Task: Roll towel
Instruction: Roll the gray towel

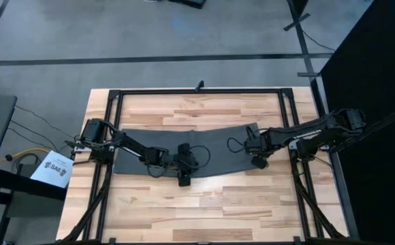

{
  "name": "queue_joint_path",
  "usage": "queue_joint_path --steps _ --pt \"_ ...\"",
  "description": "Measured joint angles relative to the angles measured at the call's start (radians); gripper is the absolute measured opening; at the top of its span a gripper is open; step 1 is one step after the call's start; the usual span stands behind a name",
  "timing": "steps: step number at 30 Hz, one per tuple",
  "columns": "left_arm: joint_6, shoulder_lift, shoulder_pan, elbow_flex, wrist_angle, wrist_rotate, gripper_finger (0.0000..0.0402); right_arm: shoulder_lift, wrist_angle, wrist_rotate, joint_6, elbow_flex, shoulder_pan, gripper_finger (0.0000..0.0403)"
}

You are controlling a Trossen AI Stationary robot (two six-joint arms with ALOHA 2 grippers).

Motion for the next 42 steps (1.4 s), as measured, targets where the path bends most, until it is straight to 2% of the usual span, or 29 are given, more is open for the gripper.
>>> queue_joint_path --steps 6,12,21,26,30,34,38,42 --pt "0.009 0.0 0.0 0.0 0.0 0.001 0.0082 -0.013 0.077 -0.002 0.054 -0.021 0.089 0.0" --pt "0.029 -0.007 0.0 0.0 -0.005 0.007 0.0082 -0.012 0.316 0.001 0.07 -0.107 0.086 0.0" --pt "-0.026 -0.139 0.017 -0.016 -0.102 0.031 0.0082 -0.011 0.302 -0.02 0.24 -0.107 0.229 0.0" --pt "-0.061 -0.207 0.063 -0.013 -0.126 -0.045 0.0082 -0.011 0.29 -0.05 0.368 -0.105 0.321 0.0" --pt "-0.163 -0.241 0.133 -0.013 -0.255 -0.09 0.0082 -0.009 0.243 -0.084 0.414 -0.048 0.355 0.0" --pt "-0.208 -0.267 0.226 -0.013 -0.39 -0.054 0.0082 -0.012 0.226 -0.069 0.307 0.038 0.336 0.0" --pt "-0.105 -0.325 0.297 -0.012 -0.438 0.0 0.0082 -0.012 0.141 -0.039 0.167 0.105 0.252 0.0" --pt "-0.003 -0.396 0.346 -0.011 -0.469 0.076 0.0082 -0.012 0.114 -0.032 -0.043 0.142 0.114 0.0"
